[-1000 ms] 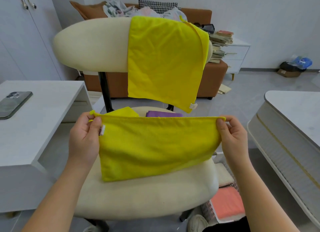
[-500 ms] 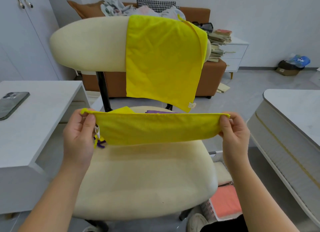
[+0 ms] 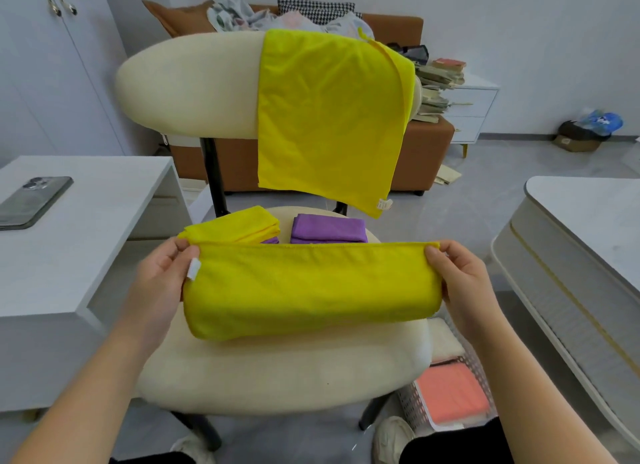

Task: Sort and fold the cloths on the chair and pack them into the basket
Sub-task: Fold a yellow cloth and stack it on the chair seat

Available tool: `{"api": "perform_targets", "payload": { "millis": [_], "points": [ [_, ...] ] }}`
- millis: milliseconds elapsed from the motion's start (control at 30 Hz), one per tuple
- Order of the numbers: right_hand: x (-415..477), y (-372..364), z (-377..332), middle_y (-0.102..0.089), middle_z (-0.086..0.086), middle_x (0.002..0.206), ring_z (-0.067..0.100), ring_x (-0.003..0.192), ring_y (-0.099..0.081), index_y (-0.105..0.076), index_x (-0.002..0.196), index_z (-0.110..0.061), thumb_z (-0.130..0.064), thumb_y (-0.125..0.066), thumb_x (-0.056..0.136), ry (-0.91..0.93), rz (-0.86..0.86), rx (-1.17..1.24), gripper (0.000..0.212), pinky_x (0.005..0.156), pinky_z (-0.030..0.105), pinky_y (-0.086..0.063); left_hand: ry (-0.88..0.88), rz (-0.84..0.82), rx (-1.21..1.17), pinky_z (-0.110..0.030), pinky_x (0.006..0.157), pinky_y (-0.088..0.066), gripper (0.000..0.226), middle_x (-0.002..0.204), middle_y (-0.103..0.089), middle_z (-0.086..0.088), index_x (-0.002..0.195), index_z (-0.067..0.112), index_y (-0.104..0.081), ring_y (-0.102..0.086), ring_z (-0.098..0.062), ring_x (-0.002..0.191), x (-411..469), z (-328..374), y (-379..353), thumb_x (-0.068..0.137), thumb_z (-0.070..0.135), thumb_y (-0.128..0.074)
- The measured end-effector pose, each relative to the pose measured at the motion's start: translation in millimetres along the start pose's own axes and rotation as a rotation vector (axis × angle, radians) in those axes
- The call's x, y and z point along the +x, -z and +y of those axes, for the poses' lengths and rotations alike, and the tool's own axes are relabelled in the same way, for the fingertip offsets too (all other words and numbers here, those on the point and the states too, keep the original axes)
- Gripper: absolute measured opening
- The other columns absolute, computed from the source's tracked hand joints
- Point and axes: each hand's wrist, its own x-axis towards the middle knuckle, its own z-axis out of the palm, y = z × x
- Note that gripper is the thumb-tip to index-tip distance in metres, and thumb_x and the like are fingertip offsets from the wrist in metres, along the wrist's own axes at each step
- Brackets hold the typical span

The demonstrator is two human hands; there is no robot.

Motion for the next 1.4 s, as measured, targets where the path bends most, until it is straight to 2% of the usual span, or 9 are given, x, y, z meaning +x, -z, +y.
{"api": "perform_targets", "payload": {
  "millis": [200, 267, 433, 567, 733, 967, 1133, 1300, 1400],
  "points": [
    [19, -9, -13, -0.06, 0.011, 0.086, 0.024, 0.08, -0.058, -0.059, 0.085, -0.015, -0.023, -0.053, 0.094, -0.373, -0.012, 0.207, 0.014, 0.075, 0.038, -0.049, 0.32, 0.012, -0.072, -0.049, 0.095, -0.047, 0.034, 0.119, -0.062, -0.021, 0.12, 0.002, -0.057, -0.059, -0.037, 0.109, 18, 9, -6, 0.097, 0.025, -0.045],
    [26, -15, -4, -0.059, 0.011, 0.091, 0.024, 0.083, -0.057, -0.059, 0.086, -0.016, -0.023, -0.054, 0.095, -0.412, 0.068, 0.073, 0.012, 0.074, 0.035, -0.048, 0.417, 0.017, -0.103, -0.044, 0.088, -0.049, 0.03, 0.11, -0.064, -0.019, 0.116, 0.004, -0.058, -0.061, -0.035, 0.101, 26, 2, -12, 0.096, 0.024, -0.05],
    [41, -30, 30, -0.044, 0.003, 0.065, 0.014, 0.059, -0.038, -0.057, 0.072, -0.014, -0.018, -0.051, 0.095, -0.267, 0.128, -0.279, 0.024, 0.052, 0.027, -0.03, 0.393, 0.098, 0.222, -0.035, 0.072, -0.042, 0.016, 0.075, -0.052, -0.01, 0.073, 0.012, -0.059, -0.051, -0.025, 0.078, 38, -24, -30, 0.088, 0.011, -0.055],
    [49, -36, 45, -0.055, 0.008, 0.077, 0.019, 0.072, -0.047, -0.064, 0.091, 0.001, -0.019, -0.052, 0.095, -0.213, 0.134, -0.465, 0.023, 0.058, 0.031, -0.034, 0.268, 0.083, 0.398, -0.032, 0.063, -0.034, 0.022, 0.068, -0.052, -0.005, 0.074, 0.012, -0.058, -0.045, -0.02, 0.068, 33, -27, -34, 0.094, 0.02, -0.051],
    [53, -38, 48, -0.063, 0.008, 0.102, 0.02, 0.088, -0.052, -0.062, 0.109, -0.01, -0.02, -0.048, 0.097, -0.222, 0.132, -0.481, 0.022, 0.068, 0.028, -0.037, 0.318, 0.04, 0.487, -0.038, 0.064, -0.039, 0.033, 0.065, -0.044, -0.004, 0.062, 0.015, -0.044, -0.045, -0.025, 0.069, 40, -29, -33, 0.093, 0.022, -0.044],
    [33, -51, 40, -0.035, 0.008, 0.15, 0.025, 0.135, -0.034, -0.031, 0.145, -0.01, -0.022, -0.045, 0.098, 0.02, -0.012, -0.817, 0.051, 0.11, 0.036, -0.028, 0.574, -0.178, 0.532, -0.049, 0.079, -0.051, 0.03, 0.087, -0.063, -0.018, 0.079, 0.013, -0.057, -0.063, -0.034, 0.083, 34, -29, -15, 0.09, 0.041, -0.057],
    [12, -76, 50, 0.013, 0.006, 0.159, 0.029, 0.145, 0.016, -0.009, 0.152, -0.017, -0.05, -0.03, 0.098, 0.222, -0.229, -1.385, 0.067, 0.112, 0.051, 0.015, 0.67, -0.378, 0.596, -0.035, 0.067, -0.054, 0.016, 0.094, -0.07, -0.02, 0.097, 0.009, -0.063, -0.066, -0.029, 0.074, 24, -30, -1, 0.093, 0.023, -0.058],
    [11, -88, 52, -0.012, 0.012, 0.158, 0.033, 0.146, -0.007, -0.041, 0.142, -0.011, -0.055, -0.017, 0.091, 0.357, -0.147, -1.456, 0.072, 0.111, 0.058, 0.003, 0.586, -0.344, 0.533, -0.027, 0.056, -0.051, 0.014, 0.085, -0.068, -0.016, 0.094, 0.007, -0.065, -0.062, -0.023, 0.065, 20, -27, 7, 0.092, 0.019, -0.058],
    [11, -88, 52, -0.002, 0.007, 0.16, 0.028, 0.147, 0.003, -0.033, 0.146, -0.015, -0.058, 0.001, 0.085, 0.324, -0.277, -1.423, 0.082, 0.114, 0.054, 0.006, 0.555, -0.212, 0.342, -0.028, 0.059, -0.048, 0.009, 0.083, -0.066, -0.012, 0.09, 0.011, -0.063, -0.06, -0.023, 0.07, 22, -20, 8, 0.091, 0.016, -0.057]
  ]
}}
